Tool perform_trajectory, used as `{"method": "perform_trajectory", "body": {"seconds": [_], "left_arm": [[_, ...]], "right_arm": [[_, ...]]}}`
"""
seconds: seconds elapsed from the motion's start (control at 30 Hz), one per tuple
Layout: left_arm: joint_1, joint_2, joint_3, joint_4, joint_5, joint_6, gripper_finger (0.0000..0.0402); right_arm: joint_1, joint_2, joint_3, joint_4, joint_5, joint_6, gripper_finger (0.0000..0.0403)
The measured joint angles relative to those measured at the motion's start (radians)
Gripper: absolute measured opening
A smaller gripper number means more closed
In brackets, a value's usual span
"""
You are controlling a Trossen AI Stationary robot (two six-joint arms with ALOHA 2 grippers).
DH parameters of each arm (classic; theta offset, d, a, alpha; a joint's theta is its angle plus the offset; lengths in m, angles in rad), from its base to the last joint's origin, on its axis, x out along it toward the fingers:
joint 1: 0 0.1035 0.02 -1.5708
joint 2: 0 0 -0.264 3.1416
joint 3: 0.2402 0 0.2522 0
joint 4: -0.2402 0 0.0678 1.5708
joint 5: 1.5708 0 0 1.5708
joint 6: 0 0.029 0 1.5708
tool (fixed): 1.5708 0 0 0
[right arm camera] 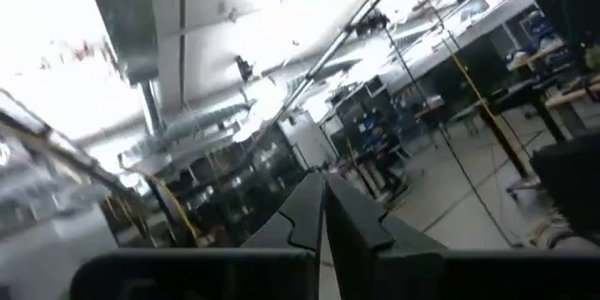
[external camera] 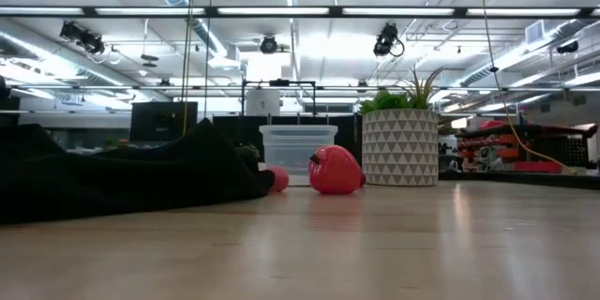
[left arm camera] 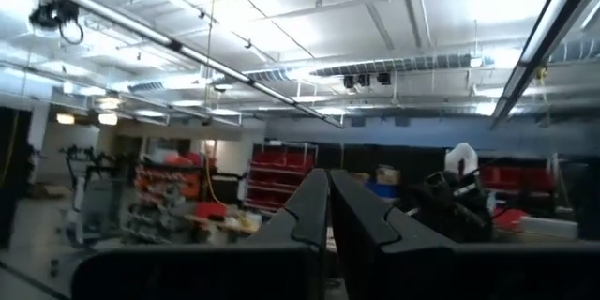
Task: Pick and placing Produce into tupperware
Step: Put the watermelon into the transparent bin
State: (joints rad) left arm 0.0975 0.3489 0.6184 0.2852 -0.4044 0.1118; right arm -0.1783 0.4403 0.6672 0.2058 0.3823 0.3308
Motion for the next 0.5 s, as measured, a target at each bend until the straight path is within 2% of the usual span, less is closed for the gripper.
{"method": "perform_trajectory", "body": {"seconds": [0.17,0.33,0.4,0.5], "left_arm": [[0.001,0.219,0.237,-0.091,-0.048,0.064,0.0033],[0.001,0.417,0.498,-0.538,-0.048,-0.013,0.003],[0.002,0.506,0.589,-0.72,-0.048,-0.066,0.0026],[0.017,0.632,0.694,-0.894,-0.047,-0.096,0.0021]], "right_arm": [[-0.061,0.163,0.284,-0.452,-0.11,-0.012,0.0012],[-0.093,0.306,0.524,-0.838,-0.155,-0.04,0.0005],[-0.102,0.354,0.594,-0.932,-0.156,-0.064,0.0005],[-0.112,0.406,0.675,-1.031,-0.156,-0.106,0.0009]]}}
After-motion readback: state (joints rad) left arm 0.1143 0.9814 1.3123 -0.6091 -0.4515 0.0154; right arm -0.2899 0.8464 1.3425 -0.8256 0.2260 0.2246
